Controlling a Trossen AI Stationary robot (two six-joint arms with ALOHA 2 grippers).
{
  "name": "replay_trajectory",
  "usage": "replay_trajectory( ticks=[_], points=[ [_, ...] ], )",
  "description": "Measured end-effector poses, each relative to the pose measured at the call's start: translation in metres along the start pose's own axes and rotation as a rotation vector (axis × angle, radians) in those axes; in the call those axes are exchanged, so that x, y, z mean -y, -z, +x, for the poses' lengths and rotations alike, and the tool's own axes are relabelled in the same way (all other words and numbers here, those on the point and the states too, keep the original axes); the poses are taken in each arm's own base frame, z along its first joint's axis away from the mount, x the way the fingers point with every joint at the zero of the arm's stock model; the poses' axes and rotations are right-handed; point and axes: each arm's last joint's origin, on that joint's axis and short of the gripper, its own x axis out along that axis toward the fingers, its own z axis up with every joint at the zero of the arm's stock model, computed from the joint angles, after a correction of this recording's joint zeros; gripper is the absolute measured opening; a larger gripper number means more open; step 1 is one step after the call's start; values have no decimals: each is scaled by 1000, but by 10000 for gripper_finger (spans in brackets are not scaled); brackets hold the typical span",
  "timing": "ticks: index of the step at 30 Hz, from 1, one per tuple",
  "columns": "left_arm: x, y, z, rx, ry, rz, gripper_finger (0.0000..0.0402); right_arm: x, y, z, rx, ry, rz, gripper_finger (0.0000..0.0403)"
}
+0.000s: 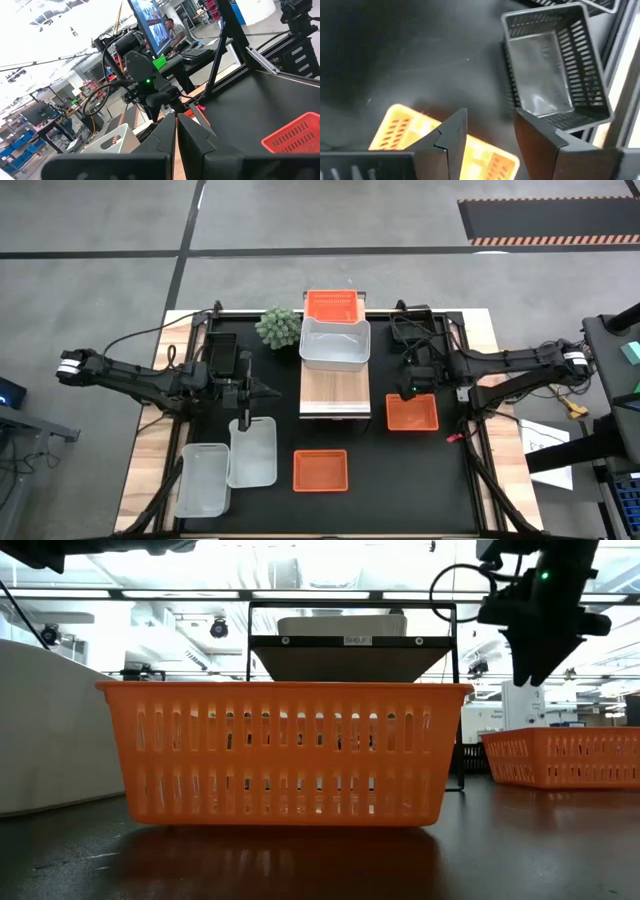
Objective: Stack baskets on shelf by color
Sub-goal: Put the bottom right black bin on the shelf
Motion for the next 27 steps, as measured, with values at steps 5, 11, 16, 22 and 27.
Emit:
replay_trajectory(
  ticks=[5, 11, 16, 22, 27],
  points=[
    [0, 0, 0, -2, 0, 0, 1, 8, -11, 5, -3, 25, -13, 153],
    [0, 0, 0, -2, -1, 0, 1, 12, -19, 12, -2, 34, -30, 153],
    [0, 0, 0, -3, 0, -2, 1, 12, -21, 15, -2, 41, -51, 153],
    [0, 0, 0, -3, 0, -3, 1, 7, -17, 38, 10, 30, -69, 153],
    [0, 0, 0, -3, 0, -3, 2, 6, -16, 58, -1, 61, -59, 153]
  ],
)
